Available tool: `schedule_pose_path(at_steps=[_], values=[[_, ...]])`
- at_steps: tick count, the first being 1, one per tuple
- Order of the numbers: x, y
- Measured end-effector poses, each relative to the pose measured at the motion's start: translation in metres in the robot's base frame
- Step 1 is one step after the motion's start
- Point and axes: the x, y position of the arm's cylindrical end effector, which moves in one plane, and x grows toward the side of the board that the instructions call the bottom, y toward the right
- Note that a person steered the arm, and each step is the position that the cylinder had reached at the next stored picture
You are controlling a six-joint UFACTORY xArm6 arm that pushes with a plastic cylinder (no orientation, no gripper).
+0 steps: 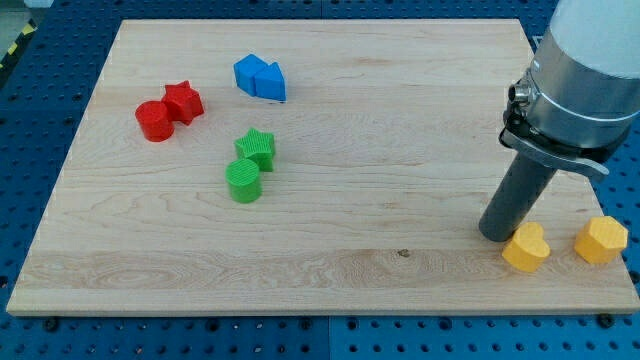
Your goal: Push the green circle into the yellow heart
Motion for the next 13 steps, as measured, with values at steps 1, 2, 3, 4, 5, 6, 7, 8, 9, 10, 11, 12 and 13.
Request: schedule_pose_path(at_steps=[1, 2, 3, 4, 5, 6, 7, 8, 9, 10, 11, 12, 13], values=[[0.004, 0.000], [0.006, 0.000], [0.010, 0.000], [0.010, -0.026], [0.010, -0.086], [0.010, -0.155], [0.009, -0.237], [-0.025, -0.308], [-0.069, -0.327], [-0.063, -0.320], [-0.057, -0.283], [-0.067, -0.252], [-0.067, -0.221]])
